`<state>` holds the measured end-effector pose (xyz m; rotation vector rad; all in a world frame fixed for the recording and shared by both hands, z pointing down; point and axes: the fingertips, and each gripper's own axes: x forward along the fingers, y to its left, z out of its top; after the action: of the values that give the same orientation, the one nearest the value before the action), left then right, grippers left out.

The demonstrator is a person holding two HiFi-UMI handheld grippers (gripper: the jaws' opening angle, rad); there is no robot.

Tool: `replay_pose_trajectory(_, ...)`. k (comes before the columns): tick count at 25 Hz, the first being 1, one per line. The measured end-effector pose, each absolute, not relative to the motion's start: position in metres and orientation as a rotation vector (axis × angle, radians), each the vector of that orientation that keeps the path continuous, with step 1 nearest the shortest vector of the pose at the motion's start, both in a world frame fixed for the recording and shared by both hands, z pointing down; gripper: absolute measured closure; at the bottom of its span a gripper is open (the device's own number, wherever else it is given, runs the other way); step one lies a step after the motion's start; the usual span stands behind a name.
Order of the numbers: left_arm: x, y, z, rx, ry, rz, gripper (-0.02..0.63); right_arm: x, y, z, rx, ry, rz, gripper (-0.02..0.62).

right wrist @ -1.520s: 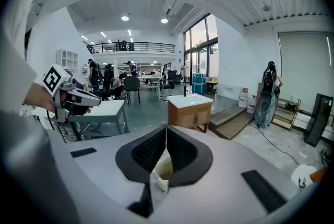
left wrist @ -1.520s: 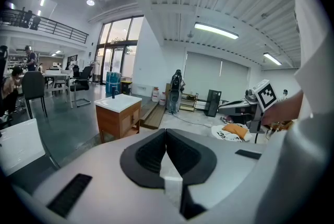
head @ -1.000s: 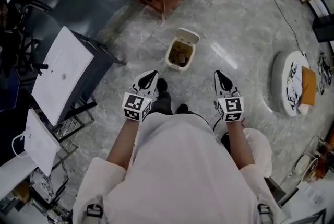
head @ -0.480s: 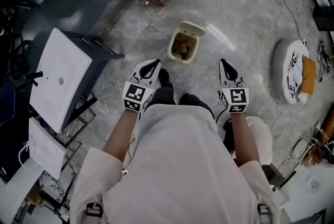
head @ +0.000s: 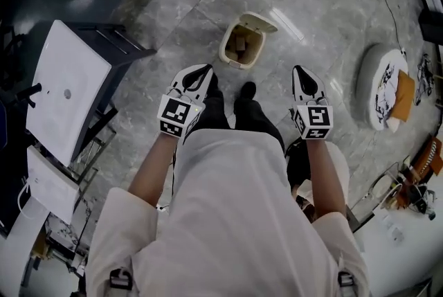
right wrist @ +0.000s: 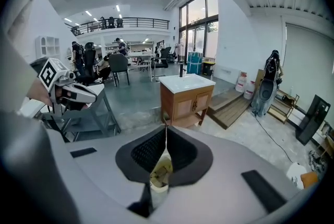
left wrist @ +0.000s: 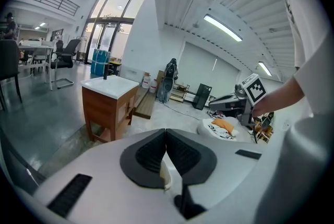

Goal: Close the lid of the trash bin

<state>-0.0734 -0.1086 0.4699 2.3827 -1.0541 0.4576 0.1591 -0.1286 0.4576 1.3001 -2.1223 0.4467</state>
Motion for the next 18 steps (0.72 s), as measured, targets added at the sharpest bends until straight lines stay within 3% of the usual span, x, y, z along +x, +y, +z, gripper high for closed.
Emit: replay_pose_trajectory(18,-0.04,-0.127,0.521,2.139,-1.248,0.437,0.588,0.174,-0.212,0.562,0.973,-2.171,0.618,0.565)
